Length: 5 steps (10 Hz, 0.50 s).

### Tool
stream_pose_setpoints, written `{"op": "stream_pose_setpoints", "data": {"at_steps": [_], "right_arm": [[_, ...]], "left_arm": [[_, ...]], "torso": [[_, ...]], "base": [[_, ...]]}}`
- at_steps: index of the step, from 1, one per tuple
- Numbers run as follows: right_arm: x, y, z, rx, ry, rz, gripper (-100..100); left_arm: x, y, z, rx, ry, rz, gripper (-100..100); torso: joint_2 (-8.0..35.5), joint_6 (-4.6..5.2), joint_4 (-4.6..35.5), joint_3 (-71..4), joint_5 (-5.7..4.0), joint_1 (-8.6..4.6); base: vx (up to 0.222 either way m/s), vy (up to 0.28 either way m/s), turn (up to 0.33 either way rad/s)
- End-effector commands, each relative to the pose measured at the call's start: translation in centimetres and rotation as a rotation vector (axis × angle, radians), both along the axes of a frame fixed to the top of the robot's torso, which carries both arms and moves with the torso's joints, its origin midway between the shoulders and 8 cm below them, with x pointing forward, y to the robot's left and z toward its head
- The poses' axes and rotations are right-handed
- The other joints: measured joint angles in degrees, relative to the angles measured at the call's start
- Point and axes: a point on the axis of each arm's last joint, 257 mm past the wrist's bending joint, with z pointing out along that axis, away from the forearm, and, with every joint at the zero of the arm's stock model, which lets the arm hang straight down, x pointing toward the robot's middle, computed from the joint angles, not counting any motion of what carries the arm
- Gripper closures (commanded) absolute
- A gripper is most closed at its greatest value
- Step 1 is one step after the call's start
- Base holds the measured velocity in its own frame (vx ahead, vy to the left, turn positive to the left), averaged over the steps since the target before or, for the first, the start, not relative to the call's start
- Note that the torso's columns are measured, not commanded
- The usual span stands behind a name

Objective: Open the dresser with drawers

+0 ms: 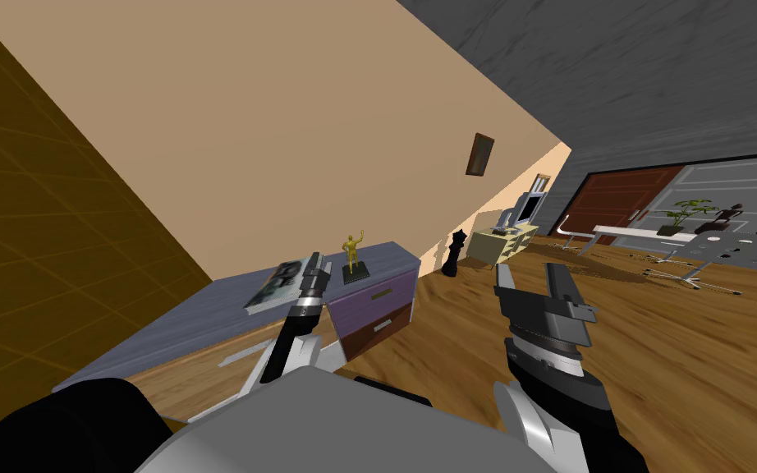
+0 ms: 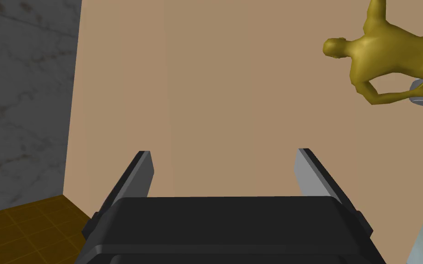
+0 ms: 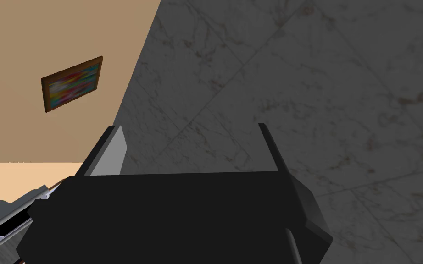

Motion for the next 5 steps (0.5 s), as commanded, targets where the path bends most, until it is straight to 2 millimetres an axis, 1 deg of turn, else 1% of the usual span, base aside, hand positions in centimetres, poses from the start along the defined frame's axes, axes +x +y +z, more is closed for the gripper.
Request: {"op": "stream_pose_setpoints", "data": {"at_steps": [1,5], "right_arm": [[0.00,0.00,0.00,0.000,0.000,0.000,0],[-0.01,0.00,0.01,0.000,0.000,0.000,0]], "left_arm": [[0.00,0.00,0.00,0.000,0.000,0.000,0],[0.00,0.00,0.01,0.000,0.000,0.000,0]], "torso": [[2.32,0.00,2.35,-4.67,0.00,0.00],[18.45,0.00,18.46,-36.92,0.00,0.00]], "base": [[0.000,0.000,0.000],[0.000,0.000,0.000]]}}
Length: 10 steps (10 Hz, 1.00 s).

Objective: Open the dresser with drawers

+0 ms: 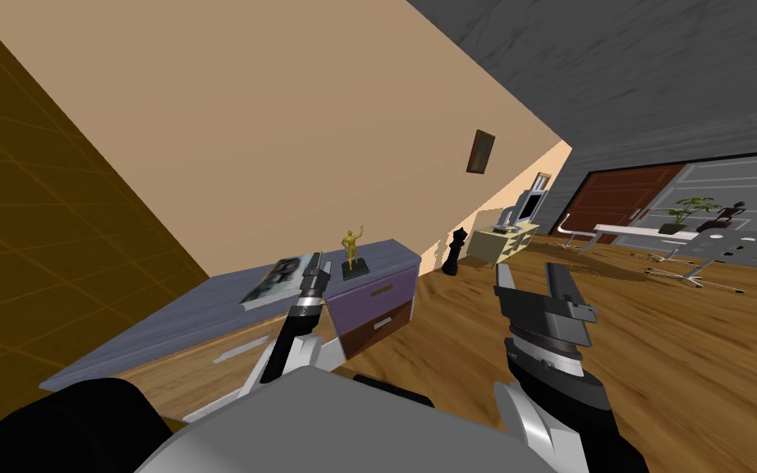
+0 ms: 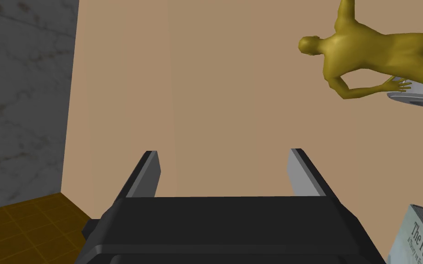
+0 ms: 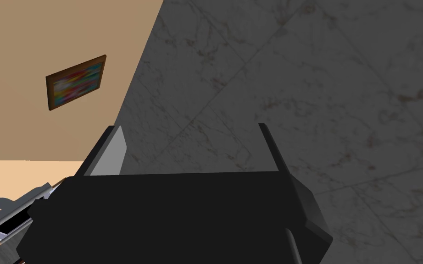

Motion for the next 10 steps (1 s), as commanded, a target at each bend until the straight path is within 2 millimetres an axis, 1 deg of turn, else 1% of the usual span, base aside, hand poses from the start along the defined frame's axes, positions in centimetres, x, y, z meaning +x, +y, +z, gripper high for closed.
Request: {"op": "stream_pose_setpoints", "data": {"at_steps": [1,4,5,6,7,10], "right_arm": [[0.0,0.0,0.0,0.000,0.000,0.000,0],[0.0,0.0,0.0,0.000,0.000,0.000,0],[0.0,0.0,0.0,0.000,0.000,0.000,0],[0.0,0.0,0.0,0.000,0.000,0.000,0],[0.0,0.0,0.0,0.000,0.001,0.000,0],[0.0,0.0,0.0,0.000,0.001,0.000,0]], "left_arm": [[0.0,0.0,0.0,0.000,0.000,0.000,0],[0.0,0.0,0.0,0.000,0.000,0.000,0],[0.2,-0.2,-0.3,0.028,0.014,-0.014,-100],[0.4,-0.2,-0.6,0.047,0.026,-0.024,-100],[0.7,-0.2,-1.1,0.064,0.040,-0.033,-100],[1.5,0.3,-3.0,0.096,0.093,-0.047,-100]], "torso": [[4.24,0.00,4.23,-8.44,0.00,0.00],[16.93,0.00,16.92,-33.81,0.00,0.00],[21.16,0.00,21.14,-42.27,0.00,0.00],[23.07,0.00,23.03,-46.23,0.00,-0.03],[23.58,0.00,23.58,-47.36,-0.01,-0.05],[23.80,0.00,23.81,-47.67,-0.02,-0.06]], "base": [[0.000,0.000,0.000],[0.000,0.000,0.000],[0.015,-0.015,0.011],[0.022,-0.028,0.022],[0.028,-0.044,0.028],[0.043,-0.065,0.034]]}}
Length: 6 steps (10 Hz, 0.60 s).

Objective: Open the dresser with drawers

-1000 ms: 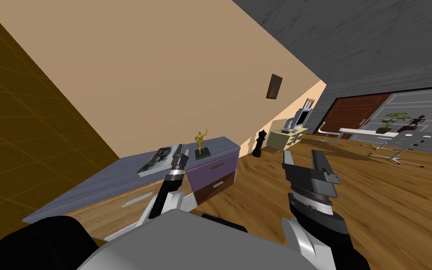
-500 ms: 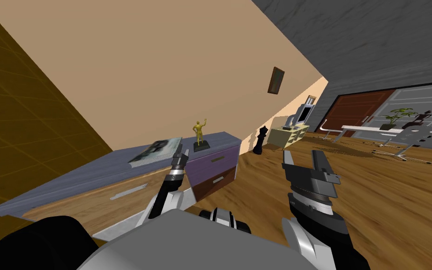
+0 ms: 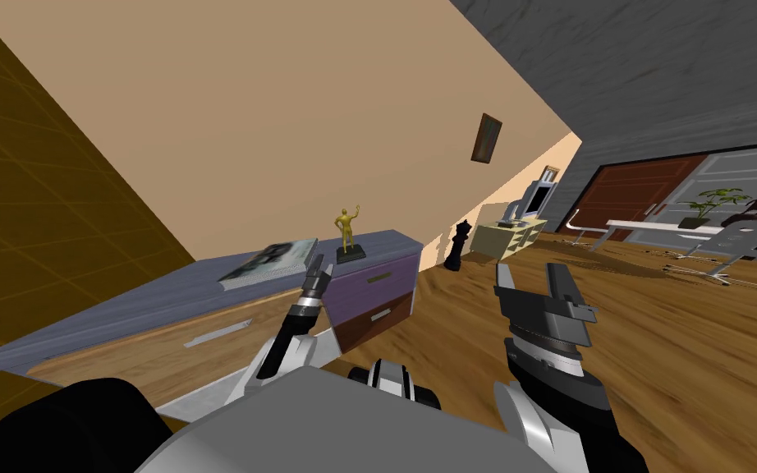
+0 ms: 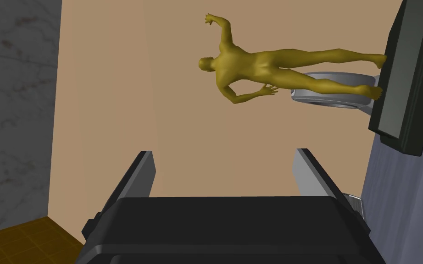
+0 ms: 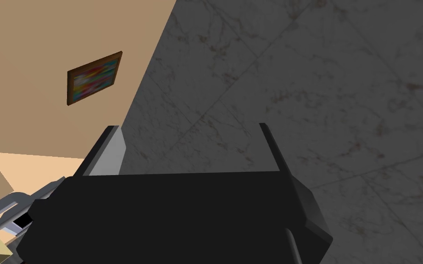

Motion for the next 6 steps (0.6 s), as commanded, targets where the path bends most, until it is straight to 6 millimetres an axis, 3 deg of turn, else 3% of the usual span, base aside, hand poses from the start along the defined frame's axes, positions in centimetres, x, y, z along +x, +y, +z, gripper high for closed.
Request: {"op": "stream_pose_setpoints", "data": {"at_steps": [1,5,6], "right_arm": [[0.0,0.0,0.0,0.000,0.000,0.000,0],[0.0,0.0,0.0,0.000,0.000,0.000,0],[0.0,0.0,0.0,0.000,0.000,0.000,0]], "left_arm": [[0.8,0.7,-2.0,0.019,0.050,-0.006,-100],[1.8,2.3,-5.2,0.016,0.130,0.005,-100],[2.2,3.1,-6.9,0.007,0.166,0.015,-100]], "torso": [[0.00,0.00,0.00,0.00,0.01,0.04],[0.04,0.00,0.02,0.03,0.01,0.04],[0.06,0.00,0.02,0.04,0.02,0.07]], "base": [[0.063,-0.068,0.045],[0.058,-0.090,0.051],[0.094,-0.126,0.074]]}}
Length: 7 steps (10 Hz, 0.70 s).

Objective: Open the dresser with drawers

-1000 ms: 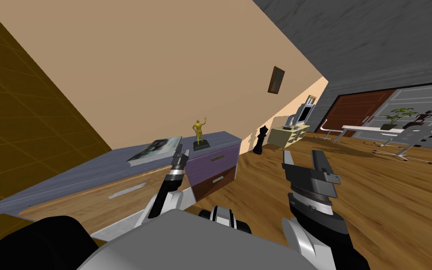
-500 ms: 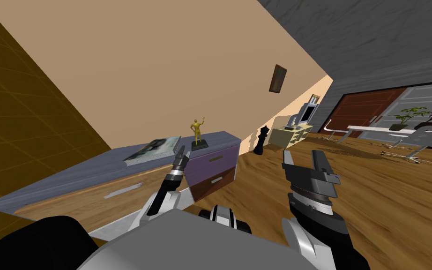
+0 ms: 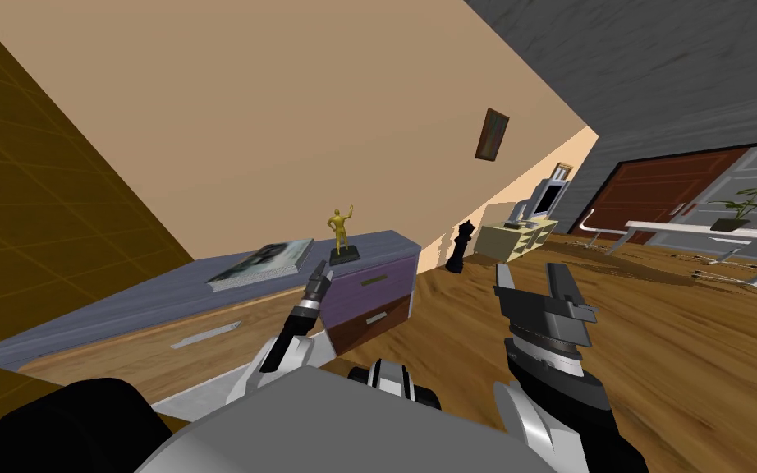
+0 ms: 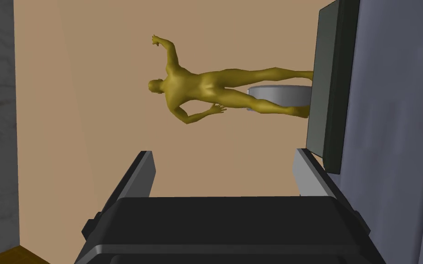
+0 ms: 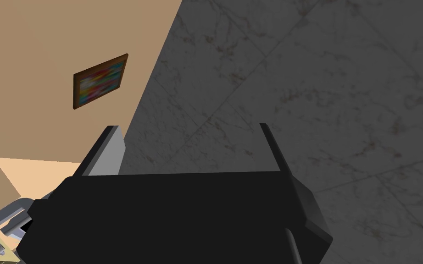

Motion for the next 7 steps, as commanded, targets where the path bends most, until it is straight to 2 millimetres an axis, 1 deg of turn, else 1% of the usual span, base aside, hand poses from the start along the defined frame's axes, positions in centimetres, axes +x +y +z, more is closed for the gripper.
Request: {"op": "stream_pose_setpoints", "data": {"at_steps": [1,3,4,5,7], "right_arm": [[0.0,0.0,0.0,0.000,0.000,0.000,0],[0.0,0.0,0.0,0.000,0.000,0.000,0],[0.0,0.0,0.0,0.000,0.000,0.000,0],[0.0,0.0,0.0,0.000,0.000,0.000,0],[0.0,0.0,0.0,0.000,0.000,0.000,0]], "left_arm": [[0.7,1.7,-2.6,-0.015,0.065,0.019,-100],[0.9,2.5,-4.0,-0.026,0.096,0.031,-100],[1.1,3.2,-5.3,-0.039,0.124,0.043,-100],[1.1,3.2,-5.3,-0.039,0.124,0.043,-100],[1.3,4.6,-7.8,-0.066,0.175,0.066,-100]], "torso": [[-0.12,-0.01,-0.02,-0.07,-0.03,-0.10],[0.01,0.01,0.01,0.00,0.00,0.04],[0.05,0.00,0.01,0.03,0.04,0.13],[-0.01,-0.01,0.00,0.00,0.01,0.03],[-0.08,-0.01,-0.02,-0.04,0.00,0.01]], "base": [[0.078,-0.137,0.084],[0.052,-0.096,0.042],[0.062,-0.099,0.064],[0.054,-0.081,0.035],[0.072,-0.103,0.063]]}}
